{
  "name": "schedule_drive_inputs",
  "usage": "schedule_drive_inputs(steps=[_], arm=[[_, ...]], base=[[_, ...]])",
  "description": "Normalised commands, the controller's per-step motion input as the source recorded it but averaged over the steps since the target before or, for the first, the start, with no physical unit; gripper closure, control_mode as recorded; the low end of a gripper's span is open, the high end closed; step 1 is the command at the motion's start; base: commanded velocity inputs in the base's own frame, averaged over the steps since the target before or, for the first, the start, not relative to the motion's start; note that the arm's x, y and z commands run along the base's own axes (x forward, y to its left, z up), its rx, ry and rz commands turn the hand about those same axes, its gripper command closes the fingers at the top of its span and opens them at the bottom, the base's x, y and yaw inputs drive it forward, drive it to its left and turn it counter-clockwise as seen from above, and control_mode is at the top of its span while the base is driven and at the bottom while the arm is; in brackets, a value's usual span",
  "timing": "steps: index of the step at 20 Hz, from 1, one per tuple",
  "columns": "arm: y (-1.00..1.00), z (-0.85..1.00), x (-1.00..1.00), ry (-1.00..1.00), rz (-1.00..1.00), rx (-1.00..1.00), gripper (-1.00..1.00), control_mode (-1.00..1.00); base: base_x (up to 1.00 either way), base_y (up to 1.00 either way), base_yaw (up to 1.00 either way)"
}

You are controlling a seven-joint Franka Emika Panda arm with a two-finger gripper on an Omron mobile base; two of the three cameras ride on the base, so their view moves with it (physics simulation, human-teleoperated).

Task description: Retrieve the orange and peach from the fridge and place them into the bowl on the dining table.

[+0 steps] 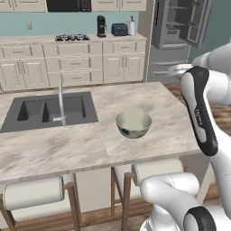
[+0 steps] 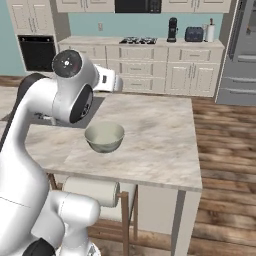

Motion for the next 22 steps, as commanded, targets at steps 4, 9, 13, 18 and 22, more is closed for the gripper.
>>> schedule_drive_inputs(steps=[4, 9, 13, 18, 22], arm=[[0.35, -0.31, 0.71, 0.24, 0.00, 0.00, 1.00, -1.00], [0.33, -0.45, 0.65, 0.28, 0.00, 0.00, 1.00, -1.00], [0.26, -0.49, 0.45, 0.28, 0.00, 0.00, 1.00, -1.00], [0.22, -0.60, 0.41, 0.27, 0.00, 0.00, 1.00, -1.00], [0.21, -0.66, 0.44, 0.23, 0.00, 0.00, 1.00, -1.00]], base=[[0.00, 0.00, 0.00], [0.00, 0.00, 0.00], [0.00, 0.00, 0.00], [0.00, 0.00, 0.00], [0.00, 0.00, 0.00]])
